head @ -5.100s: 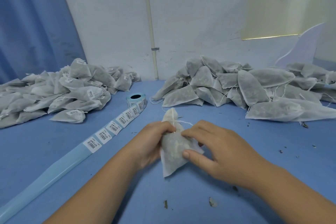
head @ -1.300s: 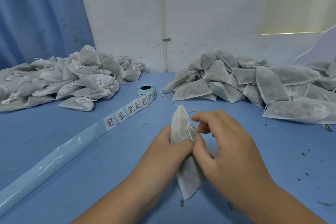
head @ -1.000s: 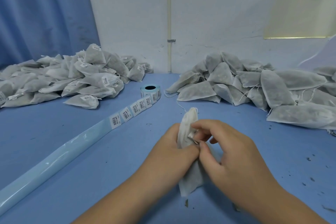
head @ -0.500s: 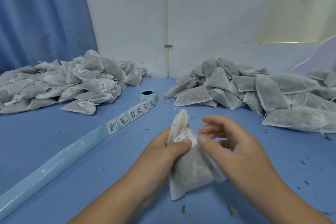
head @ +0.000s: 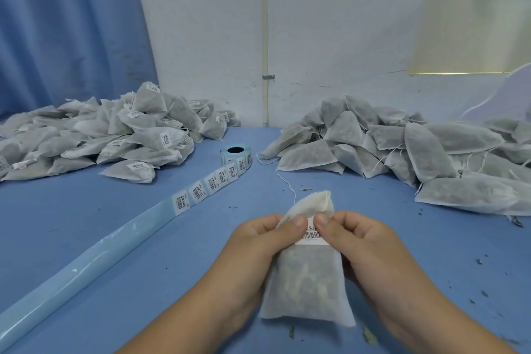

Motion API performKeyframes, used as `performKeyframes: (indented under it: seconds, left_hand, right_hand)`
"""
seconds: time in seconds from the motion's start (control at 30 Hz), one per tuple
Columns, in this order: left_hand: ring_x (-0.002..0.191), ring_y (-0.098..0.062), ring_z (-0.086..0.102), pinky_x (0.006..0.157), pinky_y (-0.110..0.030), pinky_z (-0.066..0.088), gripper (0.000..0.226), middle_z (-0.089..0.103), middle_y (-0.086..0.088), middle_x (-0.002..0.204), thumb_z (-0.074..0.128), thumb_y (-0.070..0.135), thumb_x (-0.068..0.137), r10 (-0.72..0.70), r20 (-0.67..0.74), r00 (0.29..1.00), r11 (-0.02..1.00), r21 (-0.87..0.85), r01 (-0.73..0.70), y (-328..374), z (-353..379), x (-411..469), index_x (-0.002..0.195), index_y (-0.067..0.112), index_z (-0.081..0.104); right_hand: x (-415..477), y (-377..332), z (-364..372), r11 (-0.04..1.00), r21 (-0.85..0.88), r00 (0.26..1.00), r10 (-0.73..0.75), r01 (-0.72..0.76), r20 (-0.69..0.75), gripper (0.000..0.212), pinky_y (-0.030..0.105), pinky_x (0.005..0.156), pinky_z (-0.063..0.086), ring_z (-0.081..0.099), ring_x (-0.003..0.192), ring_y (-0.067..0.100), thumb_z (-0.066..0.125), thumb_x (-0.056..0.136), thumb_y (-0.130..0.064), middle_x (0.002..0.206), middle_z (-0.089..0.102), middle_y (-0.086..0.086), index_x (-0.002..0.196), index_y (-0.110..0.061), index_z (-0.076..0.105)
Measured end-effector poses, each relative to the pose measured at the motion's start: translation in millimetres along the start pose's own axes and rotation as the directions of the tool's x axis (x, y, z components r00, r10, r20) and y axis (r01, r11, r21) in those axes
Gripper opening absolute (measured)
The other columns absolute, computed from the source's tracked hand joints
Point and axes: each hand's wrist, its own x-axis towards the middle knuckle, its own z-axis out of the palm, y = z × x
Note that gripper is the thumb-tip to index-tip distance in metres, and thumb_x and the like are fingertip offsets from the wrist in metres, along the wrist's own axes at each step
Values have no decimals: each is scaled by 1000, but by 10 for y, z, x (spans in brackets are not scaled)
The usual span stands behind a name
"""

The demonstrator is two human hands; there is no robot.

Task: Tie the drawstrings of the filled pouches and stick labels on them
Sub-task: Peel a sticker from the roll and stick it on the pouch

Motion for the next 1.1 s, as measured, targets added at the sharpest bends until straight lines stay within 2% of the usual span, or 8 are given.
performKeyframes:
  seconds: [0.27, 0.4, 0.6, 0.73, 0.87, 0.93, 1.0, 1.1]
  left_hand:
    - [75, -30, 63, 71, -39, 52, 25, 68, -21, 85, 70, 35, 75, 81, -142, 987, 995, -43, -88, -12, 60, 7, 81, 11, 72]
    - [69, -26, 64, 66, -36, 52, 18, 70, -15, 79, 71, 30, 83, 164, -238, 957, 986, 67, -153, 7, 9, 49, 74, 16, 72]
    - [73, -8, 68, 64, -21, 51, 21, 74, 4, 82, 72, 36, 79, 170, -193, 966, 961, 249, -119, -9, -90, 150, 91, 18, 71]
    - [84, -22, 72, 73, -35, 55, 31, 74, -6, 96, 64, 39, 86, 94, -387, 917, 989, -73, -132, -23, -175, 269, 106, 15, 65]
    - [52, -15, 57, 54, -29, 40, 26, 66, -3, 70, 51, 38, 93, -27, -538, 843, 907, -368, -205, 89, -367, 336, 90, 15, 63]
    - [55, -17, 55, 54, -29, 38, 26, 62, -6, 80, 51, 38, 94, -37, -591, 806, 886, -392, -247, 126, -436, 349, 93, 15, 63]
    - [56, -19, 57, 55, -30, 40, 27, 59, -8, 89, 51, 38, 95, -36, -617, 786, 884, -386, -263, 137, -473, 359, 99, 14, 63]
    - [55, -18, 58, 53, -30, 41, 28, 60, -7, 90, 51, 39, 96, -27, -609, 793, 889, -377, -260, 133, -493, 357, 100, 15, 64]
  right_hand:
    - [-27, 29, 82, 983, -177, 992, 71, -52, 104, 40, 26, 50, 47, 58, 54, 20, 58, 82, -57, 65, 68, 7, 74, -20, 69]
    - [-35, 84, 137, 989, -149, 976, 22, 11, 217, 21, 32, 55, 53, 66, 64, 27, 70, 78, -45, 83, 74, 1, 97, -35, 69]
    - [73, 71, 173, 991, -126, 985, 65, -45, 162, 20, 37, 55, 53, 63, 57, 32, 71, 81, -16, 86, 74, 8, 100, -22, 70]
    - [364, -80, 245, 975, -204, 993, 102, -87, 61, 13, 30, 47, 42, 53, 50, 20, 59, 84, -17, 62, 63, 7, 93, -11, 66]
    - [836, -413, 593, 970, -163, 969, 203, -179, 139, 4, 24, 41, 37, 46, 45, 15, 61, 82, -15, 59, 52, 3, 80, -12, 60]
    - [1127, -654, 874, 983, 78, 961, 144, -167, 237, 5, 24, 52, 52, 60, 59, 17, 64, 85, -8, 76, 59, 8, 88, -6, 61]
    - [1403, -890, 1083, 940, 333, 969, -13, -72, 245, 28, 28, 83, 56, 65, 98, 25, 64, 88, -4, 105, 59, 13, 114, 2, 55]
    - [1659, -1005, 1214, 926, 377, 983, -98, 33, 153, 57, 34, 97, 51, 58, 118, 30, 62, 90, -2, 117, 53, 14, 141, -2, 35]
